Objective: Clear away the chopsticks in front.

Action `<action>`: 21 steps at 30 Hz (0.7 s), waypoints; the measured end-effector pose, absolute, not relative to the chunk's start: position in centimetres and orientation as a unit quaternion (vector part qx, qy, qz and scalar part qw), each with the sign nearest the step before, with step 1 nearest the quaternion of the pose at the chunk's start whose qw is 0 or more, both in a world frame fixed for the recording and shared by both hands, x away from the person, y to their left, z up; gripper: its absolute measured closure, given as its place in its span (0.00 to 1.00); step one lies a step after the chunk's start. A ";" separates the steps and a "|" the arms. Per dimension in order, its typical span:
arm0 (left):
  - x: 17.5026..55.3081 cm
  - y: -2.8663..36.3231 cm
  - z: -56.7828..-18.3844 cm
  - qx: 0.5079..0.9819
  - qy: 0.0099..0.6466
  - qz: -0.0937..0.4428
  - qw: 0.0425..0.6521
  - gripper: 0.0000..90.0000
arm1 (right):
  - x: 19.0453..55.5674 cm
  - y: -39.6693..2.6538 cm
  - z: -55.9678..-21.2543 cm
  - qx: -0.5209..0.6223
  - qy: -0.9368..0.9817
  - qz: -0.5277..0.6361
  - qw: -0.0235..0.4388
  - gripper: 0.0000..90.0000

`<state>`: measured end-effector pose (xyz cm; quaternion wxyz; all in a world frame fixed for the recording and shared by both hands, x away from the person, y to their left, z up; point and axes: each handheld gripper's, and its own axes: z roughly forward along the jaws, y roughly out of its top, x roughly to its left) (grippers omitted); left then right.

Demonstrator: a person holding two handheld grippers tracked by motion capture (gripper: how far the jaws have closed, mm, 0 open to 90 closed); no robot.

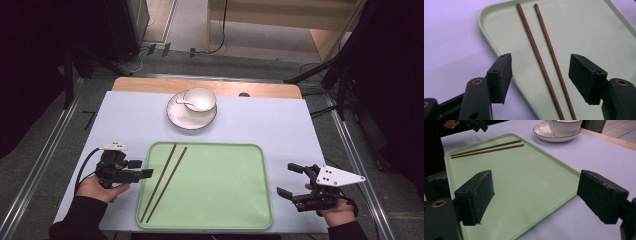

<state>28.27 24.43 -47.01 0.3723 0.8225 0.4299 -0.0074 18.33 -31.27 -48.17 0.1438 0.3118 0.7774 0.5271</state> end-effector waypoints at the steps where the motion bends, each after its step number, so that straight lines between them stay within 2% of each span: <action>1: 28.2 24.7 -47.0 0.824 0.428 -0.003 0.373 0.39 | 18.3 -31.3 -48.2 0.313 0.777 0.527 0.144 0.16; 9: 27.8 26.7 -46.7 0.834 0.398 0.041 0.379 0.38 | 18.4 -31.4 -48.2 0.318 0.775 0.527 0.145 0.16; 21: 27.2 29.0 -46.2 0.819 0.407 0.075 0.398 0.35 | 18.3 -32.0 -48.1 0.324 0.769 0.530 0.149 0.16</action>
